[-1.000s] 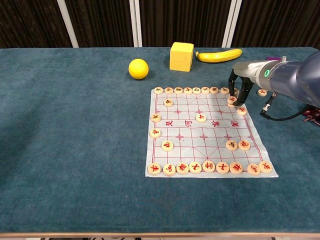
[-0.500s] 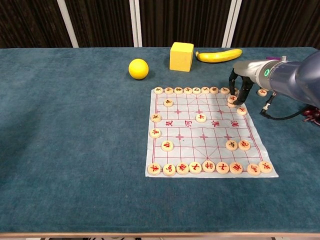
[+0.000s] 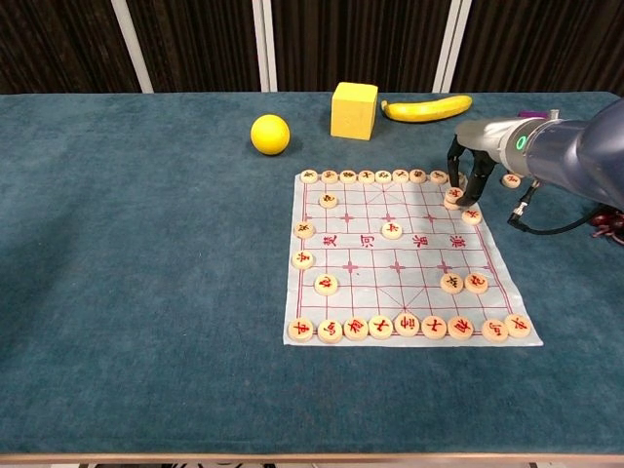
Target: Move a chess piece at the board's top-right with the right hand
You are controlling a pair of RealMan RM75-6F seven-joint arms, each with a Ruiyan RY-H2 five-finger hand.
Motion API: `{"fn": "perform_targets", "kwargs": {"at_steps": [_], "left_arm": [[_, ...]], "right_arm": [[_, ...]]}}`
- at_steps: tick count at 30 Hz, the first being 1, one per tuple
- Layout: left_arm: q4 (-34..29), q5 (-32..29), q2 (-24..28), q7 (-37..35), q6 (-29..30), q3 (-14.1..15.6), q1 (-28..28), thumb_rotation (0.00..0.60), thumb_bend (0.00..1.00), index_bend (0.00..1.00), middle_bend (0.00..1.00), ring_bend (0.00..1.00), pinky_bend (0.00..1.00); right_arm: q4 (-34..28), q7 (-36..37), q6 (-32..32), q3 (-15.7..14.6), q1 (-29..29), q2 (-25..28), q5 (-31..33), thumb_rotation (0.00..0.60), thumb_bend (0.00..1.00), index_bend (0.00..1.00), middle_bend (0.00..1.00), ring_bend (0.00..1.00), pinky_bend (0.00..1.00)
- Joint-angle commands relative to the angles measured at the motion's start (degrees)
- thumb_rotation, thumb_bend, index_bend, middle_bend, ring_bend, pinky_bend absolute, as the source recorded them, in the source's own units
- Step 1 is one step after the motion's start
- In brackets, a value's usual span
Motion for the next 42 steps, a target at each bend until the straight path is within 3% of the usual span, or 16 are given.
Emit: {"fn": "perform_targets", "kwargs": {"at_steps": [1, 22, 29, 36, 42], "left_arm": [[-0.03, -0.02, 0.01, -0.01, 0.06, -0.03, 0.03, 0.600, 0.03, 0.14, 0.01, 0.00, 0.06], [-0.40, -0.52, -0.02, 0.45, 0.04, -0.13, 0.11, 0.600, 0.03, 0.14, 0.01, 0.00, 0.06], [-0.26, -0.65, -0.10, 0.43, -0.10, -0.21, 0.03, 0.600, 0.03, 0.14, 0.01, 0.00, 0.06], [-0.19, -0.49, -0.14, 0.28, -0.09, -0.13, 0.03, 0.600, 0.03, 0.14, 0.01, 0.00, 0.06], [-0.56, -0.56, 0.15, 0.09, -0.02, -0.02, 0.22, 0.600, 0.03, 0.14, 0.01, 0.00, 0.06]], "right_arm": [[0.06, -0.13, -0.11, -0.01, 0.05, -0.01, 0.27, 0.600, 0.37, 0.49, 0.08, 0.06, 0.04], [-0.78, -0.86, -0.13, -0.16, 0.25, 0.74, 1.43, 0.600, 0.37, 0.43, 0.08, 0.05, 0.04], [-4.05, -0.66, 0.81, 0.24, 0.25, 2.64, 1.18, 0.600, 0.37, 0.41, 0.07, 0.04, 0.04], [-15.20, 4.38, 4.69, 2.84, -1.87, 9.34, -3.57, 0.600, 0.37, 0.33, 0.07, 0.03, 0.04], [-32.01, 12.57, 14.53, 1.72, -10.05, 19.60, -17.88, 0.600, 0.37, 0.23, 0.04, 0.02, 0.04]]}}
